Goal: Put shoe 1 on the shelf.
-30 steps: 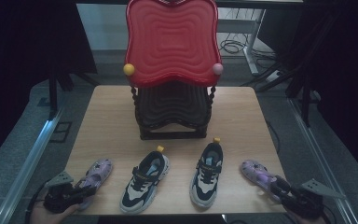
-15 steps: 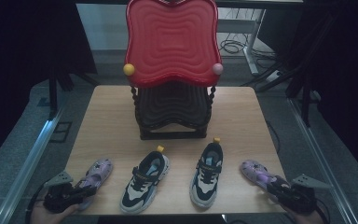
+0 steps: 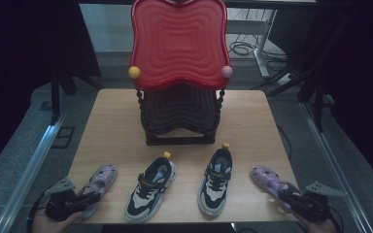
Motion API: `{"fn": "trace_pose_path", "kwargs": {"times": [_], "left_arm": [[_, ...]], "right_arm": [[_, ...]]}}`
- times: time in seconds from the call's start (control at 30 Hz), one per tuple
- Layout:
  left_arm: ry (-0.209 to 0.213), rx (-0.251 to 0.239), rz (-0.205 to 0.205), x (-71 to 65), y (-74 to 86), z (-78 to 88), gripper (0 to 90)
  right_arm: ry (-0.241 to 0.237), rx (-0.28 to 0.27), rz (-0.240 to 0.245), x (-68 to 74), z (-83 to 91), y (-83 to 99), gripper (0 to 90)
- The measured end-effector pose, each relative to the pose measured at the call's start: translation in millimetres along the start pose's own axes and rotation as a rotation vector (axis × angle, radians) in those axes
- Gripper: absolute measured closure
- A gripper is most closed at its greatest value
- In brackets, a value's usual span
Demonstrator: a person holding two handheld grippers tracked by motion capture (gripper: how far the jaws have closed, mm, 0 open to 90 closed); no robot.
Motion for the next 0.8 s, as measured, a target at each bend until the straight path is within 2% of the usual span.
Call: {"fn": "trace_pose_path", "kwargs": {"times": [0.4,0.63,0.8], "left_arm": [[0.029,-0.089,0.083,10.6,-15.2,7.1,82.6],[0.006,-0.119,0.100,17.7,-23.1,12.8,82.3],[0.025,-0.141,0.107,18.8,-29.6,15.9,83.9]], "right_arm": [[-0.003,-0.050,-0.009,1.2,-0.1,-8.4,85.6],[-0.009,-0.098,-0.023,0.4,3.2,-12.9,85.5],[-0.007,-0.135,-0.017,2.4,6.9,-19.2,85.5]]}}
Point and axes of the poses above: each handheld gripper's, and its own axes: z roughly backward along the jaws, y roughly out of its underside, x roughly to its left, the point moved 9 cm from there along -z, roughly forward along the jaws, and after that the axes turned 14 degrees about -y, right-handed, at the moved point
